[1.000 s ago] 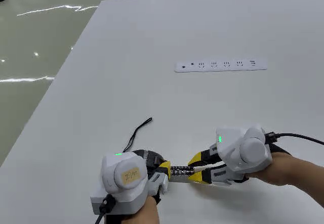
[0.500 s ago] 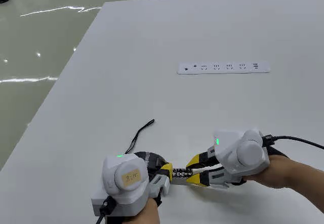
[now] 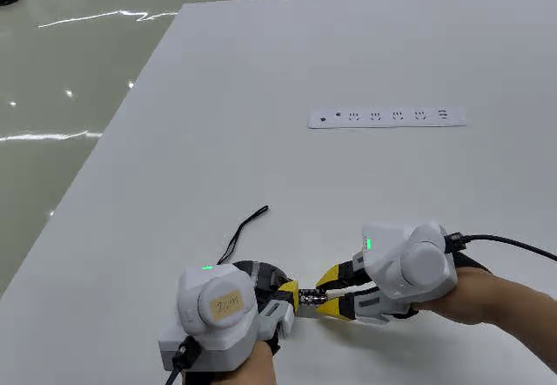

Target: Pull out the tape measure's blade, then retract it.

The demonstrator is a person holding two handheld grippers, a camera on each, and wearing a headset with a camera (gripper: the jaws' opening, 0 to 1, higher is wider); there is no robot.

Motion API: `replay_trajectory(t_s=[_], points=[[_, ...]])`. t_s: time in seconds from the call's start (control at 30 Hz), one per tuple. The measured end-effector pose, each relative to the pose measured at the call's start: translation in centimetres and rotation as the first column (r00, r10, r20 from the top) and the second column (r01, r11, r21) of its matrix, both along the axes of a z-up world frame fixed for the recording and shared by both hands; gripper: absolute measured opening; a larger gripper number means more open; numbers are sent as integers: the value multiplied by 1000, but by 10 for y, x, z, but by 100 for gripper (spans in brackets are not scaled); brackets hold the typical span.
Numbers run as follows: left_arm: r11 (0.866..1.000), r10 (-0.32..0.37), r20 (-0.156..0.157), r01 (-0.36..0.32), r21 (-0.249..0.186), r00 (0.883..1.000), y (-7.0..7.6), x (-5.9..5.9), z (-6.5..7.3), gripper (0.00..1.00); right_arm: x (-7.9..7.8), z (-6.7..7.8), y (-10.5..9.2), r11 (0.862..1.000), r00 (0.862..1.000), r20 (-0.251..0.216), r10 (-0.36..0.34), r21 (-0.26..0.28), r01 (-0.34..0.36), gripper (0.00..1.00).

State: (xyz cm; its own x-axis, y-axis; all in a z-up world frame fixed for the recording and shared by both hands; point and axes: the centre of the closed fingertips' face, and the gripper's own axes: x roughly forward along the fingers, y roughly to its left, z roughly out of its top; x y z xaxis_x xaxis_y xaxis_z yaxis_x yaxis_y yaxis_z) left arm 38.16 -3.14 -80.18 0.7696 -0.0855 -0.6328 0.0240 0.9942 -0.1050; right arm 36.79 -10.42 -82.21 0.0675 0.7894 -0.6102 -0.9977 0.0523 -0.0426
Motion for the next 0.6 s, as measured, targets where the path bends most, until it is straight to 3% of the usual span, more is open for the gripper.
replay_trajectory(t_s=[0.6], points=[[1000,1,-1,-1,-8,1000,2,0,2,56,0,-1,11,1000,1000,-2,-4,-6,4,14]])
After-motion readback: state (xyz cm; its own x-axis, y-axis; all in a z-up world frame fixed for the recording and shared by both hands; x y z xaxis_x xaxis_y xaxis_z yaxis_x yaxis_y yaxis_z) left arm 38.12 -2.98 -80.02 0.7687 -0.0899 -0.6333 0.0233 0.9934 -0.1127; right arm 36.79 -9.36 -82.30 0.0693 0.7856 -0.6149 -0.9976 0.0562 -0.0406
